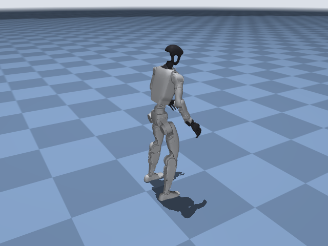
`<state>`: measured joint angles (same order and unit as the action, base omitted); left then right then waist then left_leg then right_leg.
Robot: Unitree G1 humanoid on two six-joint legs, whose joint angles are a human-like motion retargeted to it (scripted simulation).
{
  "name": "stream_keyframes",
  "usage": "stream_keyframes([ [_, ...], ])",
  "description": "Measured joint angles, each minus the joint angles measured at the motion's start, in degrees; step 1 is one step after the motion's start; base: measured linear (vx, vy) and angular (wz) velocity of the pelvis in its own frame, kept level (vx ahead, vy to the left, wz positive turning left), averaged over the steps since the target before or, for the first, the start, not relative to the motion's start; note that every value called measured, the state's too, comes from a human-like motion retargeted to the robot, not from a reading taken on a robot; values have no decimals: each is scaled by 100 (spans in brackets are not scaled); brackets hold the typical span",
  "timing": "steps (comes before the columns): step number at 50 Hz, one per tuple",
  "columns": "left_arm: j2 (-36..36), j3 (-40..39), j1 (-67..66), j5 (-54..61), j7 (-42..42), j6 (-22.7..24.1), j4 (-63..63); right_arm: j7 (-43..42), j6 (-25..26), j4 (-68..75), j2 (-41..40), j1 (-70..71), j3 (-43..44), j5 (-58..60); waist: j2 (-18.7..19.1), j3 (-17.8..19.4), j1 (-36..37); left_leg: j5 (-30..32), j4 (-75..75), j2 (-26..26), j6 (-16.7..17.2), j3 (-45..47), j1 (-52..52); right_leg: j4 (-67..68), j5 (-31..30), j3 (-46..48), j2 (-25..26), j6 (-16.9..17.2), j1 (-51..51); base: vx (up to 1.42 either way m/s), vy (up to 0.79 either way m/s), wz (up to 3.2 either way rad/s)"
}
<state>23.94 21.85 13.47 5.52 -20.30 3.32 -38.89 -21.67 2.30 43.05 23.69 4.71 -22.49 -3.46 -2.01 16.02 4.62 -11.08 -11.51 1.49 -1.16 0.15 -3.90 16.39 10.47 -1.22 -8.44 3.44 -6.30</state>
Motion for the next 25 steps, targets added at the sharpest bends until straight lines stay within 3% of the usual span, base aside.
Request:
stream_keyframes([
  [7, -104, -197, -639, -392, 144, -18, -29, 30, -63, 11, -167, -586, 232, 11, 68, 269, -45, 522, 651, -151, 165, 168, 113, -635, -729, 242, 126, 429, 79, 24, 0, -6],
  [12, -228, -498, -1294, -183, 571, -150, -318, 141, 10, 150, -431, -986, 431, -346, 1, 446, 9, 160, 825, -208, 290, 346, 126, -801, -428, 49, 177, 732, 5, 19, 1, -31],
  [15, -337, -542, -1399, 244, 688, -329, -638, 208, 129, 299, -615, -922, 349, -681, -111, 744, 46, -308, 427, -169, -21, 450, -27, -557, 152, -92, 140, 294, -123, 11, 1, -38],
  [18, -448, -428, -1210, 441, 743, -538, -1184, 334, 214, 500, -651, -611, 17, -820, -132, 1141, 14, -1166, -1427, -221, -375, 498, -742, 878, 1073, -243, 176, -558, -659, 12, 3, -24],
  [20, -447, -303, -1129, 304, 666, -620, -1510, 320, 183, 513, -594, -490, -172, -801, -150, 1184, -16, -1698, -2468, -276, -556, 515, -1116, 1884, 1660, -271, 206, -813, -1016, 31, 5, -6],
  [23, -367, -221, -1225, -57, 219, -701, -1689, -42, 44, -244, -336, -827, -39, -759, -225, 772, -133, -1908, -2661, -261, -860, 536, -1022, 2117, 1936, -103, 128, -896, -898, 63, 6, 21],
  [25, -347, -225, -1603, -199, -85, -660, -1489, -80, -75, -1229, -66, -1539, 254, -757, -229, 261, -226, -1225, -1941, -203, -779, 545, -578, 1447, 1262, 142, 28, -778, -428, 85, 7, 38],
])
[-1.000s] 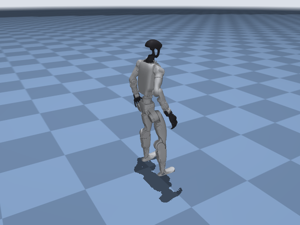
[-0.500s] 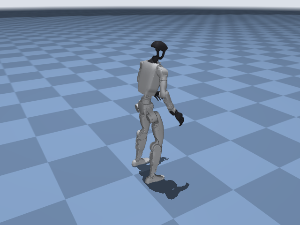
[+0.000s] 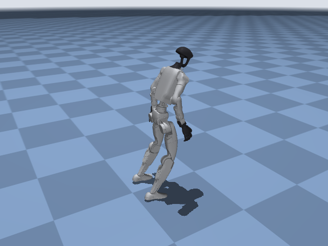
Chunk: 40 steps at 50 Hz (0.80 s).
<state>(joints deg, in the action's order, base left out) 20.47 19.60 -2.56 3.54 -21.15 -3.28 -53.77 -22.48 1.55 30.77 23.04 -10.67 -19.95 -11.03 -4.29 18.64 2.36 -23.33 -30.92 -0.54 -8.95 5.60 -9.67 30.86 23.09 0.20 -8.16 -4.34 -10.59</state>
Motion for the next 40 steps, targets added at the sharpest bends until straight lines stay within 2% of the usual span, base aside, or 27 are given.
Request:
stream_keyframes([
  [2, -45, -111, -475, -159, 108, 101, 219, 391, -70, -686, 229, -710, 249, -6, 73, -573, -30, 1507, 910, 17, 262, -43, 481, -858, -1516, 219, -24, 98, 500, 90, 6, 28],
  [3, -85, -202, -689, -262, 306, 140, 289, 661, -47, -832, 319, -964, 312, 21, 132, -813, -14, 2474, 1362, 4, 411, -66, 722, -1261, -2468, 293, -4, 97, 733, 87, 4, 13],
  [5, -198, -421, -1060, -424, 755, 190, 375, 1108, 71, -810, 410, -1273, 365, 157, 284, -1093, 56, 4213, 2123, -45, 828, -87, 1243, -1863, -4218, 305, 101, 130, 1186, 82, 3, -2],
  [7, -323, -586, -1313, -405, 956, 195, 386, 1237, 191, -526, 359, -1343, 369, 269, 359, -1115, 140, 4684, 2340, 15, 1202, -174, 1589, -1994, -4836, -4, 235, 336, 1466, 72, 3, -11],
  [8, -372, -622, -1401, -348, 954, 211, 365, 1233, 221, -367, 328, -1329, 352, 304, 348, -1118, 180, 4527, 2304, 87, 1335, -236, 1628, -1989, -4768, -184, 274, 516, 1504, 64, 2, -17],
  [10, -402, -621, -1403, -218, 787, 231, 223, 1011, 236, 68, 164, -1143, 363, 289, 232, -1079, 360, 3986, 2198, 208, 1539, -181, 1537, -1785, -4234, -335, 243, 1128, 1295, 57, 3, -18],
  [12, -426, -552, -1204, -146, 630, 252, 4, 883, 289, 491, 133, -754, 283, 336, 235, -1005, 333, 3464, 2256, 195, 1569, -110, 1295, -2255, -3814, -204, 176, 1141, 1228, 52, 7, 23],
  [16, -371, -544, -913, -253, 596, 324, -80, 824, 261, 859, 259, -17, 233, 727, 185, -778, 334, 1302, 2663, 145, 1510, 89, 948, -2560, -2193, -405, 102, 1582, 737, 49, 7, 6],
  [17, -352, -548, -857, -257, 643, 355, -13, 811, 235, 835, 334, 158, 206, 808, 202, -688, 335, 910, 2783, 125, 1518, 68, 879, -2555, -1814, -498, 114, 1671, 596, 45, 8, -20],
  [18, -314, -537, -796, -223, 694, 414, 89, 788, 196, 766, 409, 332, 177, 840, 212, -543, 338, 778, 2857, 118, 1511, -18, 827, -2501, -1602, -552, 124, 1719, 490, 41, 6, -18],
  [20, -231, -498, -550, -134, 757, 472, 221, 656, 140, 656, 525, 748, 91, 741, 239, -132, 342, 1168, 2658, 134, 1196, -276, 667, -2129, -1611, -568, 159, 1344, 311, 32, 4, -12],
  [22, -159, -452, -92, -74, 691, 272, 88, 501, 177, 749, 562, 1223, 10, 516, 242, 422, 304, 1184, 970, 206, 250, -406, 72, -474, -1060, -518, 185, 65, -164, 26, 4, 13],
  [23, -132, -419, 158, -126, 616, 136, -89, 415, 218, 874, 546, 1415, -12, 459, 246, 693, 267, 776, -310, 213, -39, -408, -334, 700, -519, -471, 191, -389, -465, 32, 4, 36],
  [24, -130, -360, 363, -270, 512, 15, -298, 306, 268, 1019, 507, 1522, -30, 475, 267, 849, 231, 433, -1154, 193, -65, -413, -555, 1446, -125, -400, 182, -545, -592, 39, 4, 47],
  [25, -141, -287, 547, -460, 395, -97, -522, 187, 323, 1174, 458, 1588, -45, 527, 295, 948, 197, 121, -1780, 159, 40, -420, -683, 1979, 195, -317, 166, -550, -634, 43, 3, 48],
  [27, -275, -222, 857, -1055, 231, -287, -921, 124, 409, 1500, 287, 1613, -20, 711, 371, 889, 138, -18, -1794, 125, 327, -509, -510, 1869, 289, -164, 158, -455, -351, 42, 1, 40],
  [30, -252, -138, 998, -1105, 219, -211, -735, 320, 399, 1865, 47, 1647, 48, 612, 381, 637, 104, 456, -707, 158, 488, -574, 18, 787, -279, -66, 135, -193, 174, 33, -1, 8],
  [33, -101, -183, 729, -512, 322, 213, -122, 358, 312, 1988, -164, 1444, 149, 570, 295, 54, 144, 1153, 925, 170, 749, -540, 474, -639, -1125, -58, 110, 415, 469, 27, -2, -14],
  [36, 5, -142, 403, -124, 467, 492, 423, 335, 244, 2028, -319, 1083, 237, 662, 251, -508, 218, 1596, 2195, 122, 1076, -508, 834, -1455, -1629, -50, 138, 1026, 552, 24, -1, -12],
  [38, 62, -34, 359, -48, 540, 553, 727, 343, 244, 2014, -358, 943, 219, 652, 288, -720, 222, 1730, 2665, 78, 1209, -523, 925, -2006, -1858, -56, 178, 1220, 674, 17, 1, 6],
  [40, 157, 142, 443, -88, 548, 629, 950, 272, 207, 1987, -390, 866, 213, 672, 296, -739, 244, 1722, 2926, 61, 1260, -539, 1031, -2279, -1868, -36, 188, 1372, 791, 13, 0, 13],
])
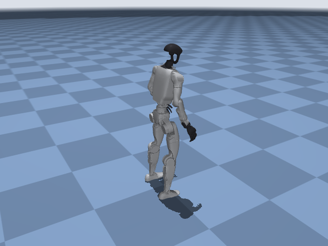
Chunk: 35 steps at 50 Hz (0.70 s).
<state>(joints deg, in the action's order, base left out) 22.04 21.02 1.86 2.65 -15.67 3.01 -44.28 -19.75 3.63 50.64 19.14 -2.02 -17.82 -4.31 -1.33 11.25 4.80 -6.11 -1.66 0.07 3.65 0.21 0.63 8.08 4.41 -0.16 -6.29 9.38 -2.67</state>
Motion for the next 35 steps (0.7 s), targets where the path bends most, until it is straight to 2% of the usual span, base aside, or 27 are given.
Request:
stream_keyframes([
  [7, 116, 242, 453, -989, 96, 44, -57, -29, -134, -46, 5, -81, -237, 411, -10, 176, 57, -68, 26, -22, 9, 22, -221, -225, 33, 45, 12, 173, -115, 7, 0, 1],
  [15, 30, 167, 243, -768, 80, 42, -480, 189, -204, -108, -6, -401, -222, 575, -112, 234, 66, -209, 196, -41, 108, 205, -237, -21, 226, -42, 21, 445, -395, 13, 0, -16],
  [19, -157, 194, 403, -756, 49, -61, -1015, 119, -183, 48, -63, -387, -153, 390, -110, 422, 109, -318, 123, -28, 27, 207, -371, 57, 352, -62, 10, 421, -534, 9, 2, -6],
  [21, -257, 192, 503, -636, 10, -151, -1183, 193, -137, 39, -27, -316, -194, 357, -99, 631, 124, -482, -51, -18, -111, 214, -469, 213, 518, -100, 8, 256, -633, 0, 0, 0],
  [23, -311, 191, 567, -442, 4, -268, -1137, 345, -66, -114, 79, -219, -302, 378, -84, 960, 84, -821, -544, 4, -363, 207, -645, 633, 873, -145, -8, -123, -774, 0, 0, 0],
  [26, -236, 258, 653, -214, 21, -365, -729, 511, 5, -474, 318, 41, -599, 463, -104, 1563, -61, -1785, -2380, 78, -787, 116, -1301, 2234, 1881, -200, -45, -796, -1279, 5, 2, 13],
  [28, -111, 329, 651, -275, -36, -330, -535, 429, -11, -578, 434, 217, -821, 551, -129, 1744, -122, -2474, -3696, 85, -1040, 84, -1775, 3381, 2586, -202, -38, -1117, -1648, 22, 4, 13],
  [30, 2, 362, 631, -422, -103, -360, -587, 336, -19, -604, 545, 374, -998, 465, -110, 1643, -176, -2821, -4374, 39, -1379, 92, -2008, 3713, 3074, -213, 20, -1619, -1675, 44, 8, 2],
  [32, 9, 306, 340, -530, -243, -485, -821, 210, -64, -982, 667, 60, -876, 175, -146, 1180, -168, -2697, -4006, 11, -1412, 201, -1656, 3340, 2947, -128, -27, -1663, -1335, 76, 8, -11],
  [33, -11, 265, 86, -537, -310, -551, -907, 193, -106, -1356, 767, -305, -714, -4, -169, 850, -164, -2384, -3520, 39, -1351, 251, -1320, 2877, 2636, -44, -95, -1581, -1007, 96, 9, 2],
  [35, -47, 67, -516, -580, -234, -616, -948, 444, -211, -2144, 1016, -1139, -325, -233, -157, 95, -174, -1201, -2399, 83, -1149, 257, -659, 1737, 1402, 199, -182, -1378, -305, 104, 9, 24],
])
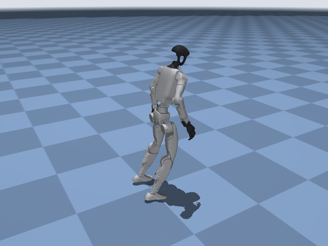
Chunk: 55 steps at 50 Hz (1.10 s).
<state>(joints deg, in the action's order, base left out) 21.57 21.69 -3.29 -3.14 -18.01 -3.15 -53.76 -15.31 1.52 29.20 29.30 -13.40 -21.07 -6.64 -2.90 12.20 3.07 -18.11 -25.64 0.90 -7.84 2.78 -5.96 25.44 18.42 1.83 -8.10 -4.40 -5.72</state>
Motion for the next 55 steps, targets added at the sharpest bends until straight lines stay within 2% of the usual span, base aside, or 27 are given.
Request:
stream_keyframes([
  [2, -52, -374, -548, -69, 390, 33, 89, 496, -2, -350, 173, -576, 303, 181, 127, -498, -21, 1821, 895, -40, 264, -138, 569, -952, -1898, 193, 72, -23, 645, 100, 7, 38],
  [3, -99, -573, -764, -45, 553, 72, 128, 657, 36, -319, 185, -727, 396, 377, 211, -591, -21, 2695, 1213, -76, 451, -236, 841, -1228, -2770, 216, 147, -59, 913, 93, 5, 27],
  [5, -217, -874, -1075, 159, 628, 190, 109, 736, 137, 27, 86, -816, 468, 677, 335, -581, 14, 3751, 1612, -87, 918, -471, 1334, -1422, -3720, 89, 304, 71, 1306, 83, 2, 4],
  [8, -309, -1046, -1175, 495, 260, 250, -196, 604, 303, 870, -182, -593, 464, 619, 221, -597, 225, 3485, 1754, 44, 1350, -491, 1459, -1213, -3540, -85, 303, 808, 1189, 67, 1, -19],
  [11, -312, -1130, -839, 458, 11, 160, -607, 583, 376, 1511, -233, -126, 399, 546, 104, -620, 308, 2990, 1910, 64, 1444, -319, 1130, -1714, -3166, -43, 246, 1190, 996, 56, 4, 20],
  [13, -258, -1172, -653, 323, -36, 125, -692, 538, 337, 1626, -176, 97, 367, 626, -19, -622, 381, 2336, 2077, 83, 1442, -222, 898, -1944, -2810, -120, 204, 1503, 749, 54, 3, 18],
  [15, -195, -1148, -546, 325, -43, 176, -537, 485, 274, 1485, -34, 286, 327, 669, -161, -529, 440, 1334, 2281, 156, 1352, -193, 753, -2172, -2919, -338, 127, 1800, 537, 51, 4, 11],
  [16, -152, -1097, -488, 425, -47, 226, -382, 444, 231, 1349, 74, 422, 292, 617, -189, -424, 463, 1019, 2354, 154, 1308, -202, 710, -2177, -2984, -458, 128, 1819, 465, 48, 4, -5],
  [17, -102, -1049, -416, 521, -53, 264, -234, 383, 184, 1220, 182, 576, 265, 559, -213, -301, 513, 818, 2354, 135, 1214, -188, 667, -1972, -2848, -565, 152, 1771, 343, 44, 2, -35],
  [18, -36, -1008, -315, 608, -62, 275, -101, 282, 126, 1106, 288, 764, 255, 490, -228, -138, 617, 848, 2212, 83, 1020, -130, 623, -1347, -2313, -647, 224, 1587, 119, 38, 1, -34],
  [19, 10, -942, -132, 700, -71, 235, -43, 231, 131, 1079, 391, 1040, 158, 410, -204, 57, 616, 862, 1689, 54, 624, -150, 425, -793, -1658, -641, 279, 1002, 12, 30, 1, -11],
  [20, 46, -865, 93, 794, -79, 169, -22, 205, 167, 1096, 492, 1361, 18, 325, -161, 268, 561, 867, 977, 37, 126, -208, 150, -275, -944, -591, 325, 218, -36, 27, 3, 21],
  [21, 53, -825, 295, 739, -51, 91, -119, 116, 198, 1209, 533, 1646, -78, 361, -158, 513, 526, 399, -290, 36, -146, -189, -237, 747, -212, -545, 337, -218, -229, 28, 4, 25],
  [22, 47, -777, 466, 647, -30, 31, -227, 8, 224, 1313, 546, 1875, -155, 437, -154, 700, 497, -21, -1327, 21, -279, -164, -540, 1613, 359, -491, 341, -483, -397, 33, 4, 13],
  [23, 18, -714, 577, 482, -22, 8, -358, -135, 243, 1401, 506, 1990, -190, 590, -150, 771, 483, -343, -1906, -23, -134, -129, -675, 2169, 604, -422, 329, -406, -513, 35, 4, 6],
  [25, -52, -531, 629, 170, -71, -7, -482, -312, 239, 1382, 358, 1939, -184, 768, -147, 699, 473, -562, -2068, -84, 159, -99, -610, 2454, 596, -234, 281, -110, -536, 34, 4, 3],
  [27, -137, -291, 857, 0, -83, 10, -530, -259, 178, 1211, 171, 1848, -58, 539, -147, 590, 444, -179, -1333, -8, 258, -152, -353, 1736, 248, -41, 177, 132, -255, 25, 7, 16],
  [29, -107, -192, 771, 163, -71, 198, -215, -166, 56, 1030, 3, 1642, 63, 375, -137, 367, 400, 297, -343, 0, 518, -194, -19, 822, -183, 171, 138, 487, 64, 22, 3, 11],
  [33, -43, -393, 440, 712, 212, 570, 628, -35, -18, 1079, -259, 1433, 219, 488, -89, -144, 340, 1124, 1478, -22, 945, -176, 415, -1060, -621, 387, 163, 1091, 559, 14, 2, -8],
  [37, -75, -388, 411, 880, 320, 659, 1014, -188, 25, 1510, -431, 1485, 158, 408, -22, -254, 460, 1325, 2231, -12, 989, -2, 569, -1934, -1145, 284, 181, 1140, 654, 5, 2, -40],
  [40, -66, -184, 691, 401, 354, 635, 694, -99, 62, 1977, -457, 1657, -134, 747, -13, -204, 520, 1351, 2395, 0, 1011, 128, 552, -2016, -1301, 201, 167, 1147, 516, 0, 1, -27],
  [45, -46, -55, 944, -462, 562, 528, 268, 409, -14, 1878, -348, 1356, -168, 997, 46, -86, 330, 1333, 2464, 25, 1240, 53, 460, -2062, -1349, 305, 139, 1365, 451, 3, 0, 12],
  [50, -26, -58, 812, -354, 458, 591, 276, 271, -34, 1979, -386, 921, -57, 990, 88, -36, 330, 1245, 2640, 7, 1301, 109, 475, -2018, -1228, 292, 147, 1619, 343, 8, 0, -1],
  [55, 7, -134, 586, -299, 559, 623, 315, 297, 57, 2424, -514, 776, 12, 1175, 112, 61, 287, 1104, 2680, -28, 1295, 153, 430, -2050, -1005, 258, 181, 1706, 285, 8, 0, -4],
])
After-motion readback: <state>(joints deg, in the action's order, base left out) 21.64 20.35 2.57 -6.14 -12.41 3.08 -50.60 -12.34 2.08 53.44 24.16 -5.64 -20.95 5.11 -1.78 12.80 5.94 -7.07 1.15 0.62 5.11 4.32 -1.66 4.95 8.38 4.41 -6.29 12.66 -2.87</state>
